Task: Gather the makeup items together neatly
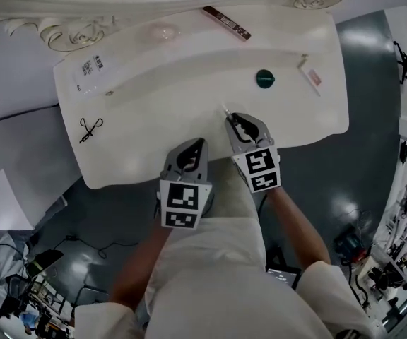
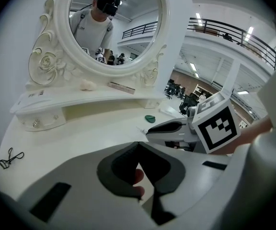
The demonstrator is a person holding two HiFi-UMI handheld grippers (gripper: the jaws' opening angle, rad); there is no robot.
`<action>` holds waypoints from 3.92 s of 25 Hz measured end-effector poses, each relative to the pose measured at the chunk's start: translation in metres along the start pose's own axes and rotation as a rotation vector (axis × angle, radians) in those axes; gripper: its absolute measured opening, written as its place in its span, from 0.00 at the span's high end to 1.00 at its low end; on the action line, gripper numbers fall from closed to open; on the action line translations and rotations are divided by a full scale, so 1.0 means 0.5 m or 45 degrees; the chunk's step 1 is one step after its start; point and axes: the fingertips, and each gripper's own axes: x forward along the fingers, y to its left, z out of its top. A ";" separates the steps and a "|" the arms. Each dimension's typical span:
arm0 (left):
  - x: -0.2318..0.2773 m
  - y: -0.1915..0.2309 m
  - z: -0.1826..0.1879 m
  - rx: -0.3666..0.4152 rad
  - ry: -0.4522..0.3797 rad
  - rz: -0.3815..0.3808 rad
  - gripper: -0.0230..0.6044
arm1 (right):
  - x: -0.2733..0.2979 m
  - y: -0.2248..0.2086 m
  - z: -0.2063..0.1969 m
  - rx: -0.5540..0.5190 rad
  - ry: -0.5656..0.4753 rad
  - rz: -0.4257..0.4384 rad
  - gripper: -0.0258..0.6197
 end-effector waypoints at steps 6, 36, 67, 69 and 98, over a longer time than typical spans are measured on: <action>0.022 -0.047 0.004 0.040 0.012 -0.053 0.97 | -0.038 -0.048 -0.025 0.067 -0.009 -0.073 0.86; 0.112 -0.183 0.012 0.038 0.088 -0.067 0.97 | -0.124 -0.274 -0.151 0.283 0.087 -0.356 0.86; 0.132 -0.214 -0.002 0.026 0.119 -0.050 0.97 | -0.130 -0.288 -0.173 0.345 0.074 -0.360 0.84; 0.132 -0.212 0.003 0.024 0.115 -0.053 0.97 | -0.137 -0.284 -0.158 0.319 0.057 -0.360 0.84; 0.132 -0.157 0.068 -0.179 0.016 0.089 0.97 | -0.098 -0.249 -0.005 -0.434 0.121 0.089 0.84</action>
